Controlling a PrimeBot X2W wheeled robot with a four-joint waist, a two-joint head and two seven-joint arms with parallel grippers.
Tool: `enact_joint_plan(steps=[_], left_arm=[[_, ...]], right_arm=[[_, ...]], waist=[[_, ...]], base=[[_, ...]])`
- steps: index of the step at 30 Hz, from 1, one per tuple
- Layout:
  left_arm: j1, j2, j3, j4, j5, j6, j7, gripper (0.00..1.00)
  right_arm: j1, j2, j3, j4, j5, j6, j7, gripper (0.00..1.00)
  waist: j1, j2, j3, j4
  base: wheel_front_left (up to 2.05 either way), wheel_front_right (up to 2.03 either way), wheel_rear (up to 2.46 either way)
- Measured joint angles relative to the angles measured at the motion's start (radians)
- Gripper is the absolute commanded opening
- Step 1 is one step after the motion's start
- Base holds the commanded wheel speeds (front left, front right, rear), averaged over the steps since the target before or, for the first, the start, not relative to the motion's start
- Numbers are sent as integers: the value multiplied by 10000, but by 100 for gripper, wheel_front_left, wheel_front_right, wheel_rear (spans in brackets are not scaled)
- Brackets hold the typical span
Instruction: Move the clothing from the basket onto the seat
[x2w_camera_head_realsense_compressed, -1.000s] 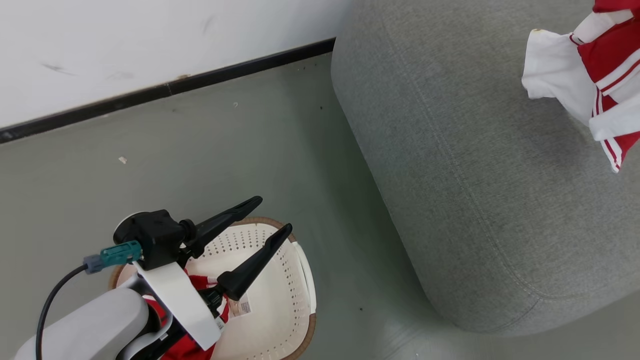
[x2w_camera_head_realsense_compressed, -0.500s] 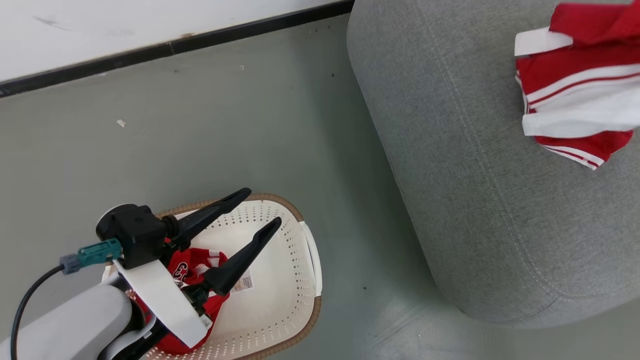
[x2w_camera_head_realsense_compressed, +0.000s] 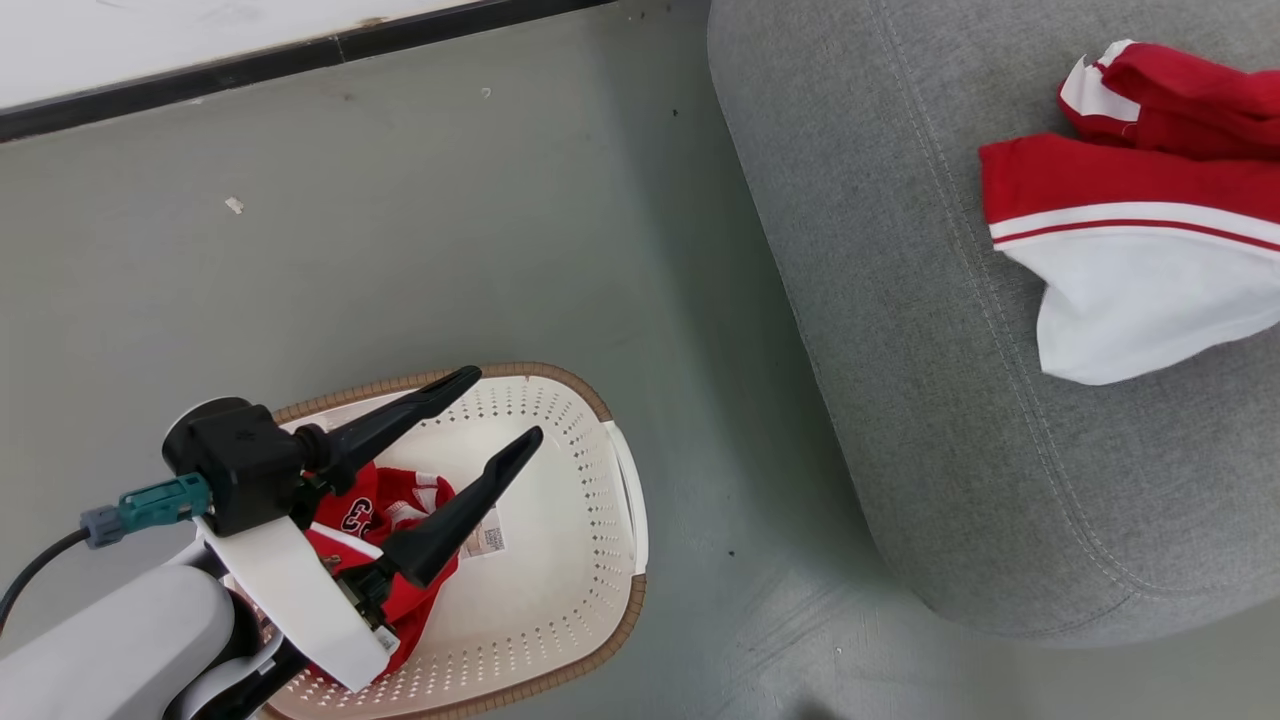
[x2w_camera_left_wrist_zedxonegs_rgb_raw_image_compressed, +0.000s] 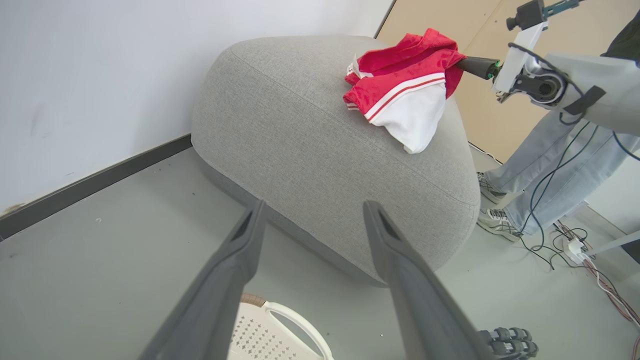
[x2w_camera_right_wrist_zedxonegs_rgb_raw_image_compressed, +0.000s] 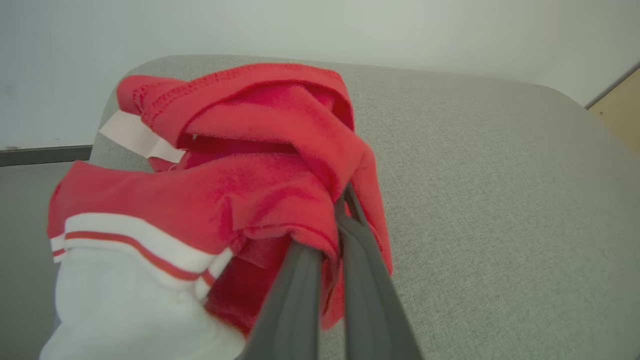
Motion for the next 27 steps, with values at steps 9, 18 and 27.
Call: enact_joint_plan(steps=[9, 18, 27], left_arm=[[-23, 81, 19, -33, 0, -54, -46, 100], [-23, 23, 19, 44, -2, -121, -146, 100], [-21, -61, 81, 284, -23, -138, -280, 100]], right_arm=[[13, 320, 203, 579, -222, 0, 612, 100], [149, 516, 807, 809, 533, 0, 1764, 100], [681, 184, 1151, 383, 1367, 0, 2259, 100]], waist=[[0, 0, -13, -49], [0, 0, -275, -139], [0, 0, -692, -243]], base=[[0, 0, 0], [0, 0, 0], [0, 0, 0]])
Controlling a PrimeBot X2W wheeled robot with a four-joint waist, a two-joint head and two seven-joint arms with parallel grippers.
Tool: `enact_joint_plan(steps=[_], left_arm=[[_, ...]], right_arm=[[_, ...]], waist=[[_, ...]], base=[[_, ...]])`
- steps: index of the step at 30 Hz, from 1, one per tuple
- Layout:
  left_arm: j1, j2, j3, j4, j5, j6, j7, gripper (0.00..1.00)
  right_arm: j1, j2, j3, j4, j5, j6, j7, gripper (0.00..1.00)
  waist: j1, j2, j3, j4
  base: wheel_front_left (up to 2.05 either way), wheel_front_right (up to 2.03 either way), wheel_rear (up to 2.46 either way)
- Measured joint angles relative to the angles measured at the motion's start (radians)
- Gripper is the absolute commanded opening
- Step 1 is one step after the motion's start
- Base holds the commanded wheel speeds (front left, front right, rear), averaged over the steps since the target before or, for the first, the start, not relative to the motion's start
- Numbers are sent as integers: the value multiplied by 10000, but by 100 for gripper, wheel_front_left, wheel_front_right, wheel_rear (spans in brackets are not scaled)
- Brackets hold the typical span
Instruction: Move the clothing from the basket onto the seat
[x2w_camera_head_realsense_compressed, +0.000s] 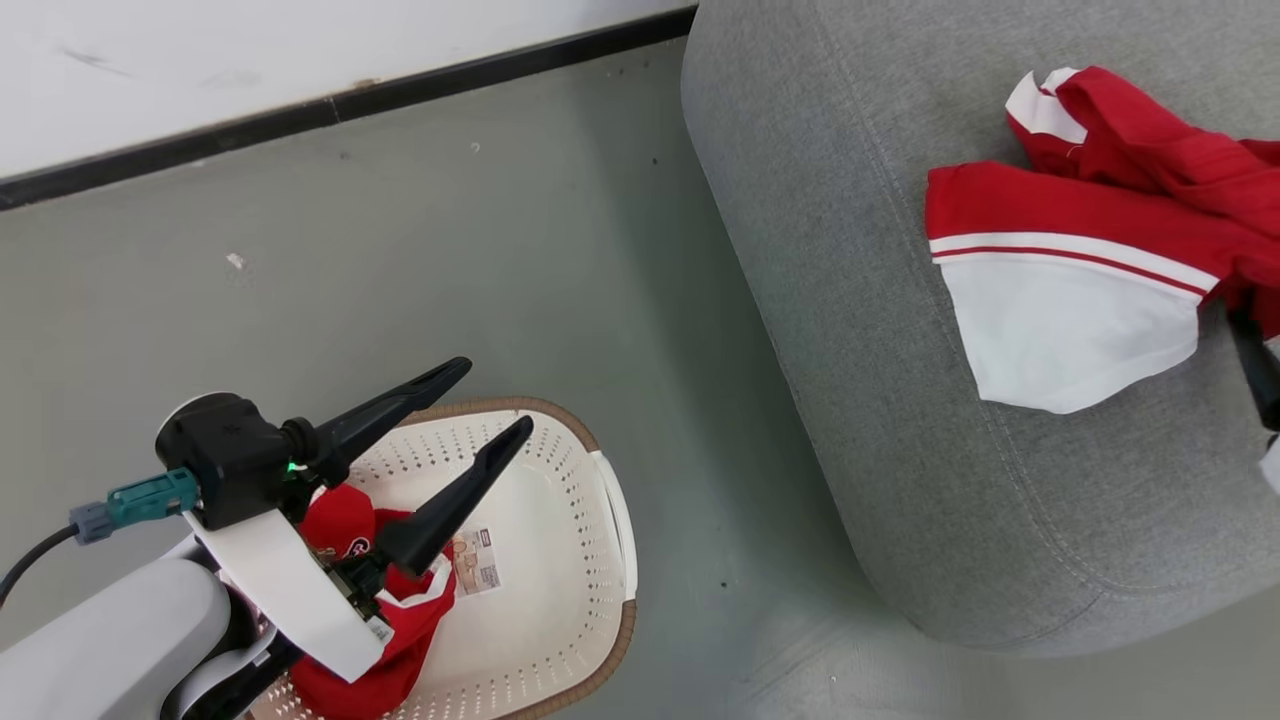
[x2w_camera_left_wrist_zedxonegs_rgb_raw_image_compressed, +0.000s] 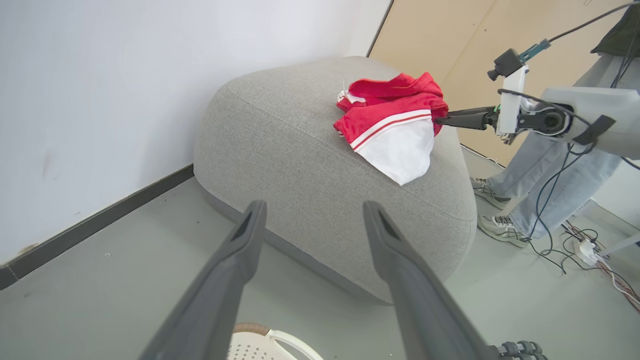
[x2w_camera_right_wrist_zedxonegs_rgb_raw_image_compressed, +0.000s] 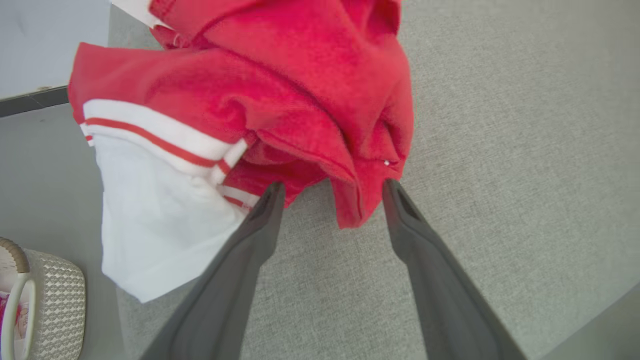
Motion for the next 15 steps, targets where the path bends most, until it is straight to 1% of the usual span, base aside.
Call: enact_joint_plan(steps=[8, 15], left_arm=[[64, -163, 142, 336, -186, -27, -157, 100], [346, -284, 359, 696, -276, 10, -217, 100]], right_arm=[[532, -819, -173, -805, 330, 0, 44, 100], [578, -1156, -332, -1597, 623, 0, -351, 100]], waist=[[-1, 1, -506, -85], [-1, 0, -1047, -122]], base=[[0, 0, 0], [0, 0, 0]])
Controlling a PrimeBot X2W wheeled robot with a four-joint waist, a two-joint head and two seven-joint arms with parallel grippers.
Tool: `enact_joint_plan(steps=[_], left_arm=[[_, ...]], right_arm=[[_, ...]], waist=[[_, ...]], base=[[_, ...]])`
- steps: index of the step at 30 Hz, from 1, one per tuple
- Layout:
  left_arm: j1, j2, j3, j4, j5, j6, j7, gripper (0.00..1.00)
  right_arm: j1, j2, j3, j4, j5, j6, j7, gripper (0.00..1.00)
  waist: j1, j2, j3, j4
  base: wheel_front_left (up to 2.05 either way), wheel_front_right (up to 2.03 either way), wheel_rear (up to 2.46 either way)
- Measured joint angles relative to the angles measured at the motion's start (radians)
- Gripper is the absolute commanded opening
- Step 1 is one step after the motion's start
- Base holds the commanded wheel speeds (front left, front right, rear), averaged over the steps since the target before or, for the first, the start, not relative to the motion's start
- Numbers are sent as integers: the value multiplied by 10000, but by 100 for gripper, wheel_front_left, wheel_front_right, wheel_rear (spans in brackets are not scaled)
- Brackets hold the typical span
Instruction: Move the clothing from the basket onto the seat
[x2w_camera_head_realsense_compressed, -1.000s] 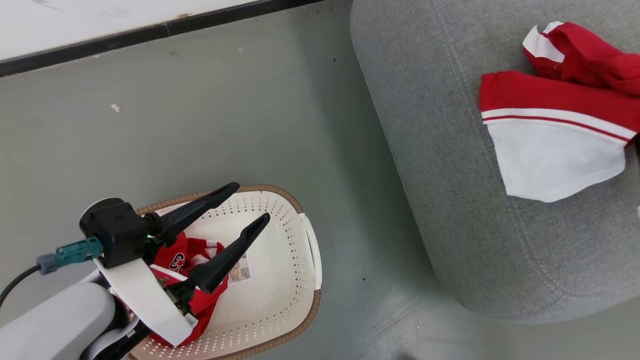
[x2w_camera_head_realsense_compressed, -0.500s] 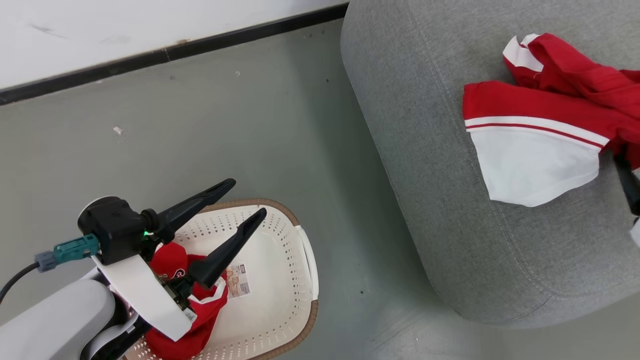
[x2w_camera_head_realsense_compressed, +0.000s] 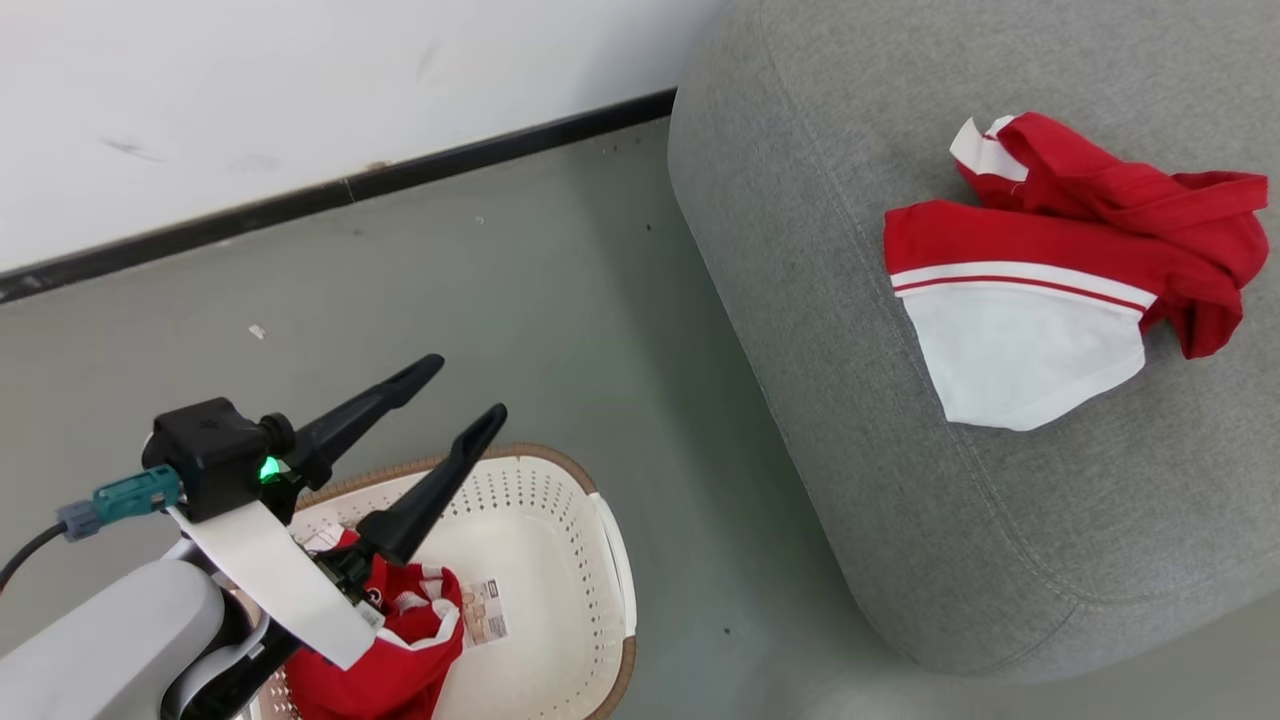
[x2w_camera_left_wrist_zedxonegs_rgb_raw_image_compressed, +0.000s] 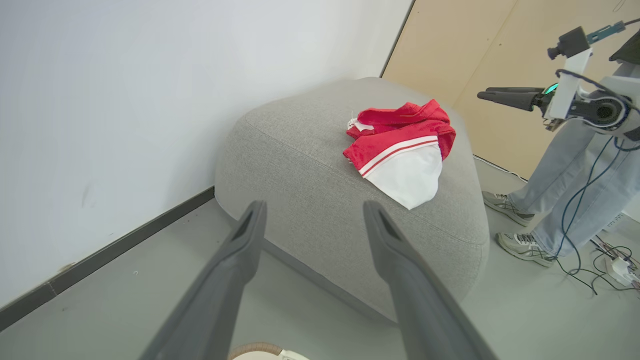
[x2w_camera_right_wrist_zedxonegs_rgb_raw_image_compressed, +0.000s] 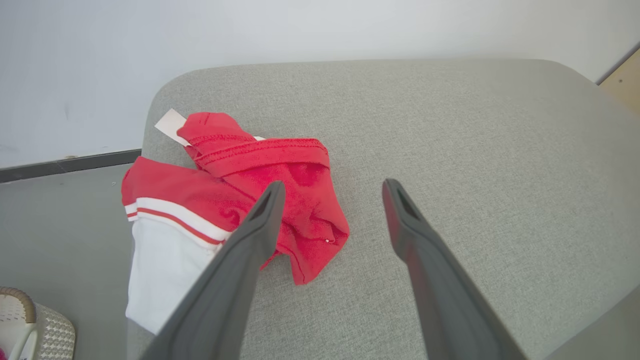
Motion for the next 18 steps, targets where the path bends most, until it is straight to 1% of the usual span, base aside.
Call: enact_joint_plan(steps=[3, 5, 7, 14, 18], left_arm=[[115, -130, 282, 146, -121, 86, -54, 100], [182, -199, 433, 259, -244, 142, -92, 100], [261, -226, 514, 299, -293, 159, -123, 100], [771, -343, 1103, 686, -560, 462, -134, 100], [1057, -458, 1406, 901, -606, 598, -136, 100]], right_arm=[[98, -48, -121, -284, 48, 0, -297, 100], [158, 35, -270, -408, 203, 0, -508, 100], [169, 38, -251, -476, 230, 0, -533, 100], [186, 288, 128, -842, 270, 0, -836, 100], [203, 307, 493, -955, 322, 0, -1016, 100]], waist=[[0, 0, -246, 9], [0, 0, -412, 25], [0, 0, -495, 38], [1, 0, -1078, 195], [0, 0, -1395, 348]], base=[[0, 0, 0], [0, 0, 0], [0, 0, 0], [0, 0, 0], [0, 0, 0]])
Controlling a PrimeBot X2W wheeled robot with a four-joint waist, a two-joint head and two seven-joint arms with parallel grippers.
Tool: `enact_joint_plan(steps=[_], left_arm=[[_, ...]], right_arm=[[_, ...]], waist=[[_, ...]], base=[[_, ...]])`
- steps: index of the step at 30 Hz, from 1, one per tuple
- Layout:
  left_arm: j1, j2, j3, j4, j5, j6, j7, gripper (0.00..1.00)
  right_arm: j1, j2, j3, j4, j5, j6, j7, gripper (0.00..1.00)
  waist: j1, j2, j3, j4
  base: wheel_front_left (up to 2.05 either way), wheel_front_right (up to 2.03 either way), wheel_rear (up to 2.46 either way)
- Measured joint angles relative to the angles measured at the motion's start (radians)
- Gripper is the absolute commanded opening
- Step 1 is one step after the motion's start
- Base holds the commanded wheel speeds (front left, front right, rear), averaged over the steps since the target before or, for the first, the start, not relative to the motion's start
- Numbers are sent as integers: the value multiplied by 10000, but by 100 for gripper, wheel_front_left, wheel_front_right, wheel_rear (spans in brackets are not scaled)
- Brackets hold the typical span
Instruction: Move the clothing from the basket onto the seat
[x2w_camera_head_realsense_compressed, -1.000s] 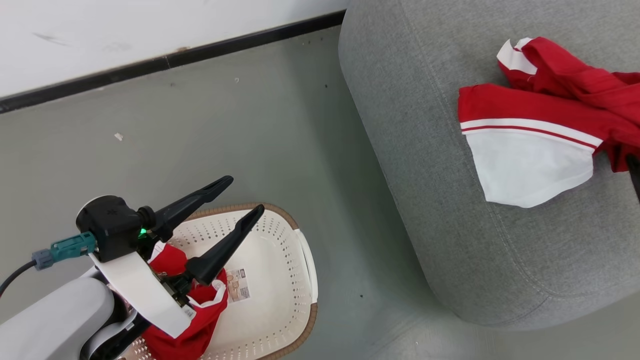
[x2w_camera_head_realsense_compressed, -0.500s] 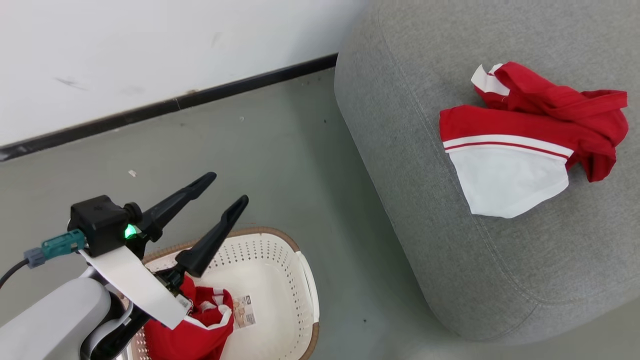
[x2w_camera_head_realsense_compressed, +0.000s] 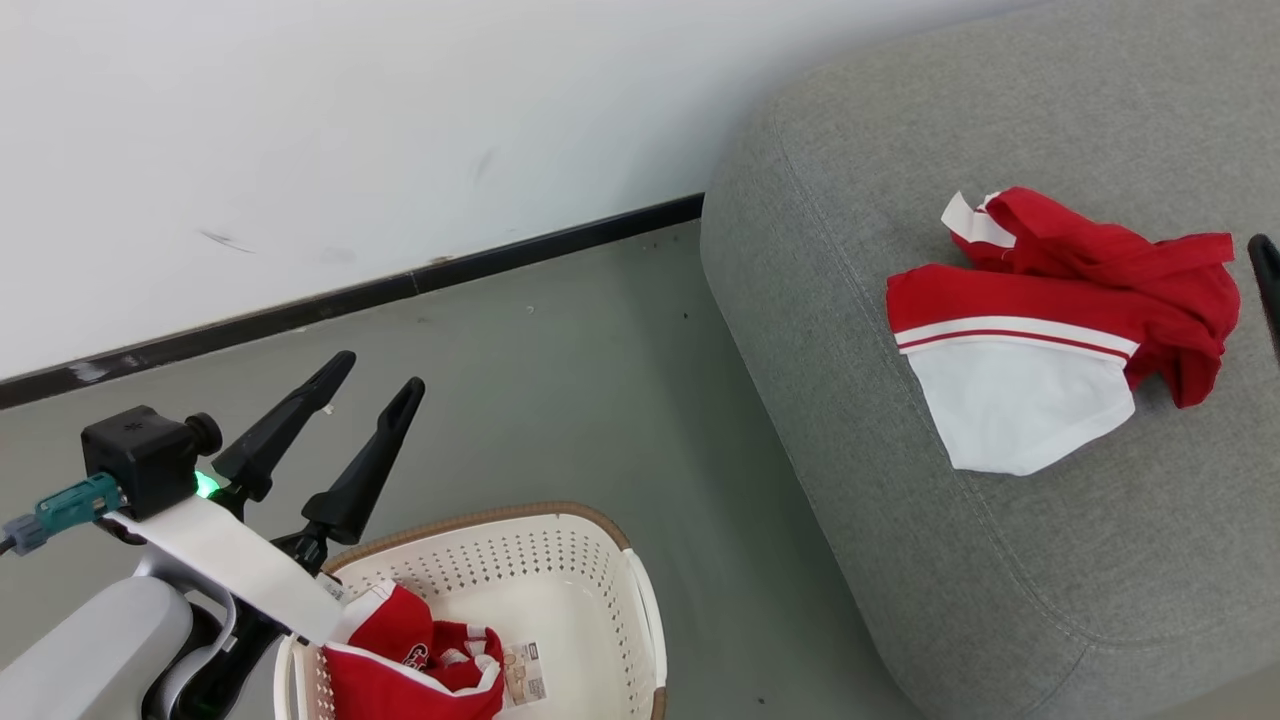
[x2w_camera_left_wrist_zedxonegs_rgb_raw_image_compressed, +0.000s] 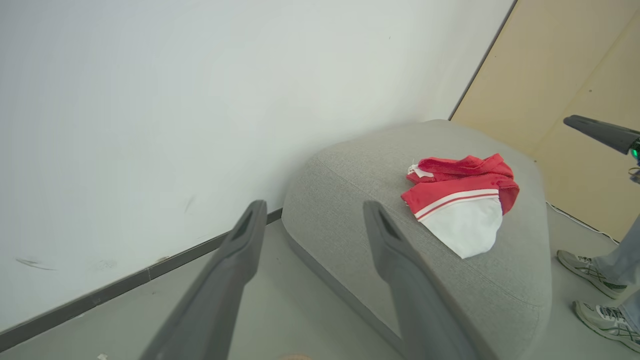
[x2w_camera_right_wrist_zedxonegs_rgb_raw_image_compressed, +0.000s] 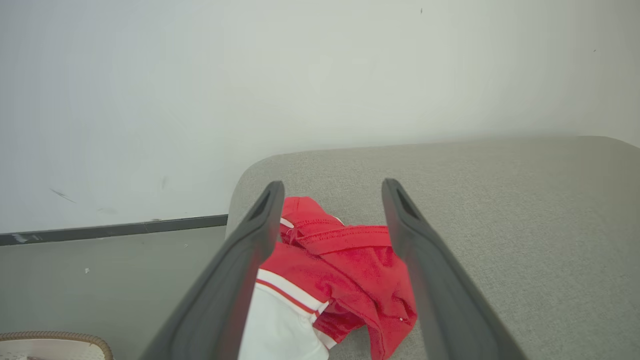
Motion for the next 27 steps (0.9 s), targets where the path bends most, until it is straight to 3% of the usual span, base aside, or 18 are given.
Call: enact_joint_plan(steps=[5, 19, 27], left_arm=[[361, -232, 573, 159, 0, 263, 0, 100], [1619, -876, 2291, 614, 6, 773, -25, 100], [2319, -1450, 3057, 782, 293, 863, -27, 100]], right_arm=[[182, 211, 512, -251, 4, 0, -357, 100], [1004, 1346, 667, -309, 159, -2, -1597, 100], [1710, 1843, 539, -339, -451, -2, -1935, 100]], waist=[[0, 0, -345, 262], [0, 0, -1063, 1163], [0, 0, -1370, 1679]], base=[[0, 0, 0], [0, 0, 0], [0, 0, 0]])
